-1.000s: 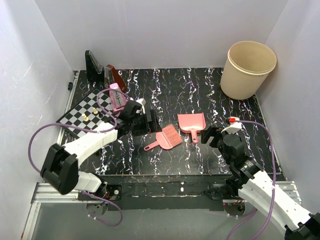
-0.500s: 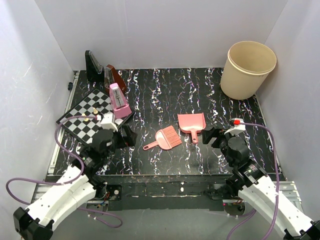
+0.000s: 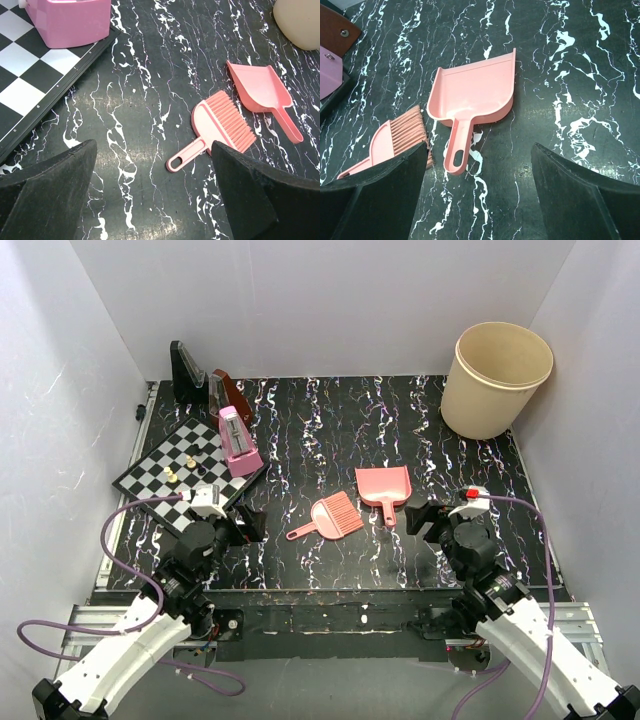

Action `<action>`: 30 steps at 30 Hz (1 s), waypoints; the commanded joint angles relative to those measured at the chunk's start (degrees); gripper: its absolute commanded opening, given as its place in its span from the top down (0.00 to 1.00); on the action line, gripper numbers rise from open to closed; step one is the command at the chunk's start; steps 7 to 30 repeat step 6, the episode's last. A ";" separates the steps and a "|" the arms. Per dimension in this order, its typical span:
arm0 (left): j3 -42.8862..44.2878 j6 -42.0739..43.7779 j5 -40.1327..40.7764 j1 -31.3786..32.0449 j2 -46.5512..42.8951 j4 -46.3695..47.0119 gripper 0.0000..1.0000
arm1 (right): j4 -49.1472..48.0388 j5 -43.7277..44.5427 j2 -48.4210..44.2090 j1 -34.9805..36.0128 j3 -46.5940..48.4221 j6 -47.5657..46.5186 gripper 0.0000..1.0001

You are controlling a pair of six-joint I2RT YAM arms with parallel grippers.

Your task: Sweep away the paper scraps from the table

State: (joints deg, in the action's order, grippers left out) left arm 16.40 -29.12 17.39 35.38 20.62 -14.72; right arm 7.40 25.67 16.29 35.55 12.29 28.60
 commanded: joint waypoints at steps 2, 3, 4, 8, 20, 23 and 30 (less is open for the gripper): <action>-1.02 1.09 -0.25 0.22 0.03 2.15 0.02 | -3.00 1.84 1.55 -0.04 0.71 -0.12 0.11; -1.02 1.26 -0.51 0.22 0.03 2.41 0.02 | -2.92 1.84 1.90 -0.04 0.89 0.05 0.11; -1.11 1.26 -0.60 0.22 0.12 2.59 0.02 | -2.83 1.93 1.99 -0.04 0.98 -0.03 0.11; -1.11 1.35 -0.51 0.22 -0.40 2.50 0.02 | -2.74 2.10 1.90 -0.04 0.89 0.14 0.11; -1.11 1.35 -0.51 0.22 -0.40 2.50 0.02 | -2.74 2.10 1.90 -0.04 0.89 0.14 0.11; -1.11 1.35 -0.51 0.22 -0.40 2.50 0.02 | -2.74 2.10 1.90 -0.04 0.89 0.14 0.11; -1.11 1.35 -0.51 0.22 -0.40 2.50 0.02 | -2.74 2.10 1.90 -0.04 0.89 0.14 0.11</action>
